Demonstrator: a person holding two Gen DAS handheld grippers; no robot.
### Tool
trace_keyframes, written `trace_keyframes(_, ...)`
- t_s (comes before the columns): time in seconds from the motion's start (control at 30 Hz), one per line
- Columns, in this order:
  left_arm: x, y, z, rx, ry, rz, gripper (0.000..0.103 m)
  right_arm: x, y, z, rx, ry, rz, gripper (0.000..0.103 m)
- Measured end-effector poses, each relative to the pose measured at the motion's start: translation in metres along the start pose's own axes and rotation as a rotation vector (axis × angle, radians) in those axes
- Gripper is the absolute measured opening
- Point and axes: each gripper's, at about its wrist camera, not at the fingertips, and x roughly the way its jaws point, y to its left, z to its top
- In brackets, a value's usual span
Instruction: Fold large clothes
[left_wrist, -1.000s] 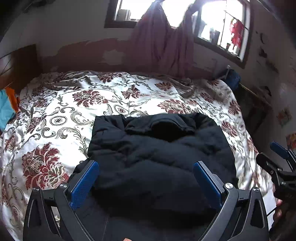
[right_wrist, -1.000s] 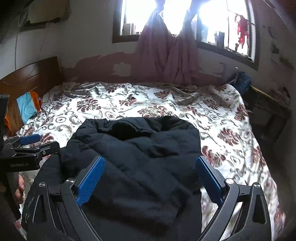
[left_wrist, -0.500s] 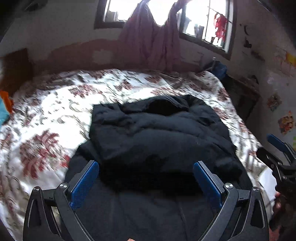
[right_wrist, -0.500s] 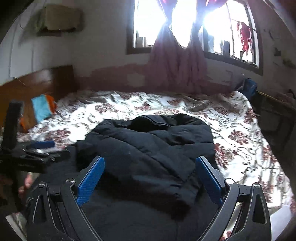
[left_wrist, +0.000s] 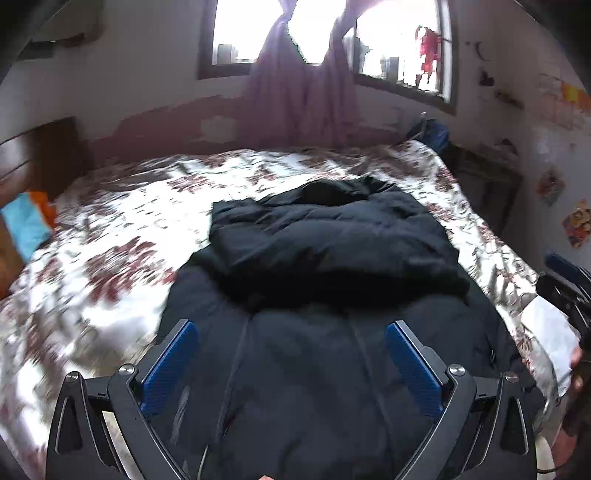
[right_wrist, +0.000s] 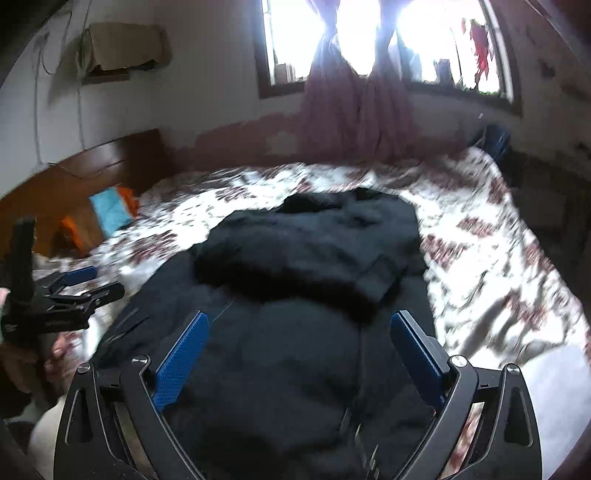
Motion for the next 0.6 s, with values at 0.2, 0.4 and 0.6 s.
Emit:
trace_keyframes(0.2, -0.046, 0.015, -0.048, -0.022, -0.015, 0.049, 0.103, -0.020, 0.001, -0.048, -0.089, 0.050, -0.070, 0.097)
trace_keyframes(0.4, -0.060, 0.017, -0.100, 0.009, 0.024, 0.028, 0.103, -0.022, 0.016, -0.095, -0.270, 0.139, -0.199, 0.096)
trace_keyframes(0.6, -0.051, 0.011, -0.141, 0.076, 0.091, 0.049, 0.103, -0.004, 0.022, -0.120, -0.320, 0.253, -0.262, 0.096)
